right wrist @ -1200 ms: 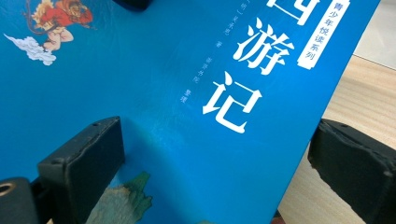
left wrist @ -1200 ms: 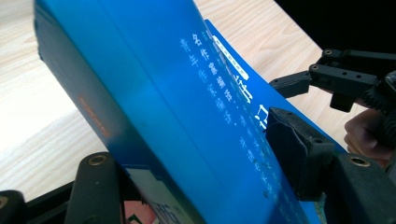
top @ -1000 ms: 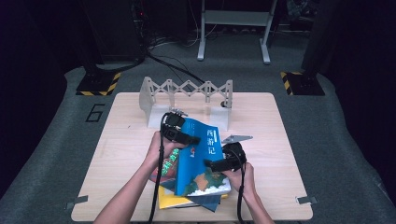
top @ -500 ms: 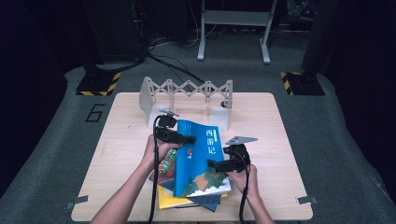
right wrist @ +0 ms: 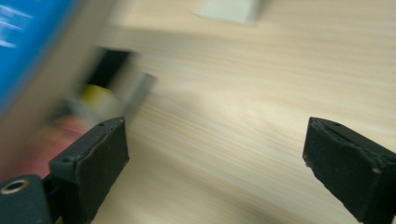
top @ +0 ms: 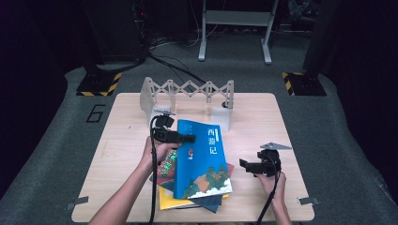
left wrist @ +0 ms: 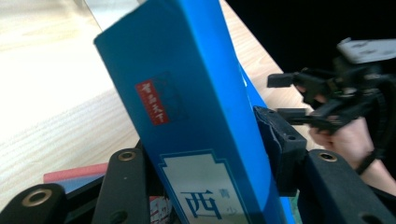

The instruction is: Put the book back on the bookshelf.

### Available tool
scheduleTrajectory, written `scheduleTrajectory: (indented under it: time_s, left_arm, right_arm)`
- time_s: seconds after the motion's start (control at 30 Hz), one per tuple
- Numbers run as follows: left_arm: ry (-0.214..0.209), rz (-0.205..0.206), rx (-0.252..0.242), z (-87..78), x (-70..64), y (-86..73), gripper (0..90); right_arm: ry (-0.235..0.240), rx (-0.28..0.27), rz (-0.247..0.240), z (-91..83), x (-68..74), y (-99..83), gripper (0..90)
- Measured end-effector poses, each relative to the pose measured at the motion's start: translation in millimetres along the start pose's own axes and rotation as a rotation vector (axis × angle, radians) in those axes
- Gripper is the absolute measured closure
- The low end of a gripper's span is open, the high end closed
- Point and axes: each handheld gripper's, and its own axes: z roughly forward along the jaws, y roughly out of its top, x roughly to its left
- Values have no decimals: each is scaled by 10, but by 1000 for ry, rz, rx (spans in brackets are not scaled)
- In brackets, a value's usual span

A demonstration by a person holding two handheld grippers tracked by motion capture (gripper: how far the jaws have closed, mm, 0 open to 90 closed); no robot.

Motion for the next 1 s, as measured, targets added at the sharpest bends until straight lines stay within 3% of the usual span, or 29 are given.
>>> scheduleTrajectory:
  time_s: [0.2, 0.47, 0.57, 1.0]
  left_arm:
    - [-12, 0, -32, -75, -62, 38, 563]
    - [-28, 24, -88, -246, -186, 121, 596]
    - [-20, 63, -108, -333, -311, 170, 609]
    - [55, 173, -180, -628, -558, 310, 617]
  right_arm:
    - [-77, 42, 33, 120, -210, -147, 50]
    - [-196, 13, -23, 172, -275, -214, 49]
    - [-216, 13, -43, 187, -292, -211, 49]
    - [-212, -6, -42, 192, -325, -213, 57]
